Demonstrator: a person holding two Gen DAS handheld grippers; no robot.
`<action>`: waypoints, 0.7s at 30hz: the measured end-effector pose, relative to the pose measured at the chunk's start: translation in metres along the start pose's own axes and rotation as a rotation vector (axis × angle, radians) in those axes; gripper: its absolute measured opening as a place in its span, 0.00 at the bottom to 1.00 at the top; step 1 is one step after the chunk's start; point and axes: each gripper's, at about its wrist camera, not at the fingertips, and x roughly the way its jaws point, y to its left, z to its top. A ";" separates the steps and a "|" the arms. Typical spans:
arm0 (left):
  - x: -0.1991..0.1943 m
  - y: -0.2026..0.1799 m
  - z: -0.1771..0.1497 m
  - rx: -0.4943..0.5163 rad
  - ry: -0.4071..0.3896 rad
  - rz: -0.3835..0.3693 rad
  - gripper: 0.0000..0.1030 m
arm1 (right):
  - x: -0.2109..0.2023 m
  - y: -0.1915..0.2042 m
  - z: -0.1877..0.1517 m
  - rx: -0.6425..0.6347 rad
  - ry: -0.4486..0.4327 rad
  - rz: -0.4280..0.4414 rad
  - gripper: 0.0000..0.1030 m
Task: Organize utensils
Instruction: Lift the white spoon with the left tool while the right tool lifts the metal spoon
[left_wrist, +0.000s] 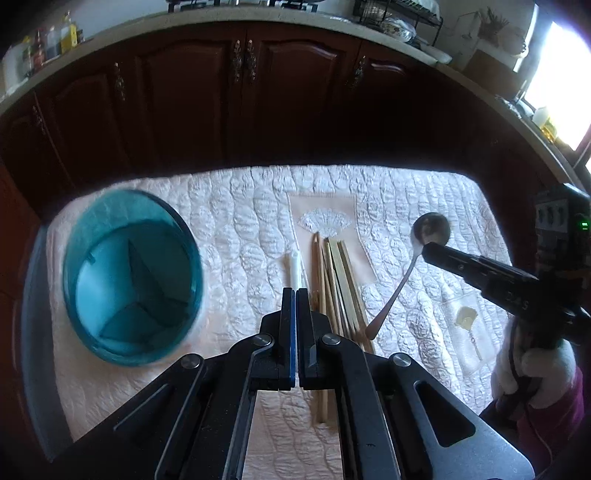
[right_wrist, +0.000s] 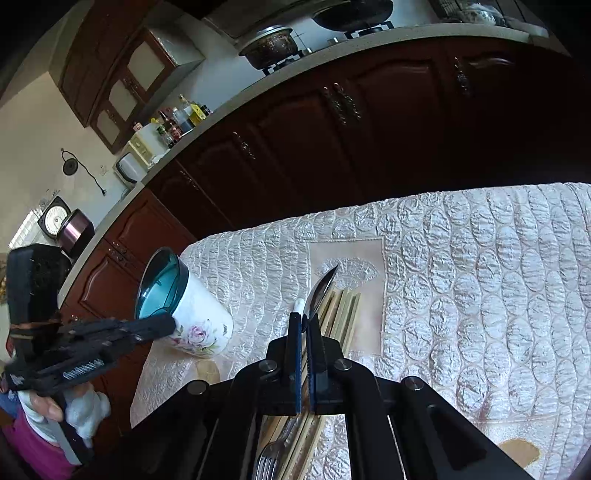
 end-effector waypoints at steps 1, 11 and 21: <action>0.008 -0.004 -0.001 0.001 0.011 0.011 0.05 | -0.002 0.000 0.000 0.003 -0.002 -0.001 0.02; 0.116 -0.019 0.017 -0.004 0.142 0.227 0.20 | -0.015 -0.029 -0.001 0.058 -0.024 0.020 0.02; 0.174 -0.022 0.036 -0.024 0.209 0.206 0.12 | -0.022 -0.040 0.003 0.069 -0.040 0.064 0.02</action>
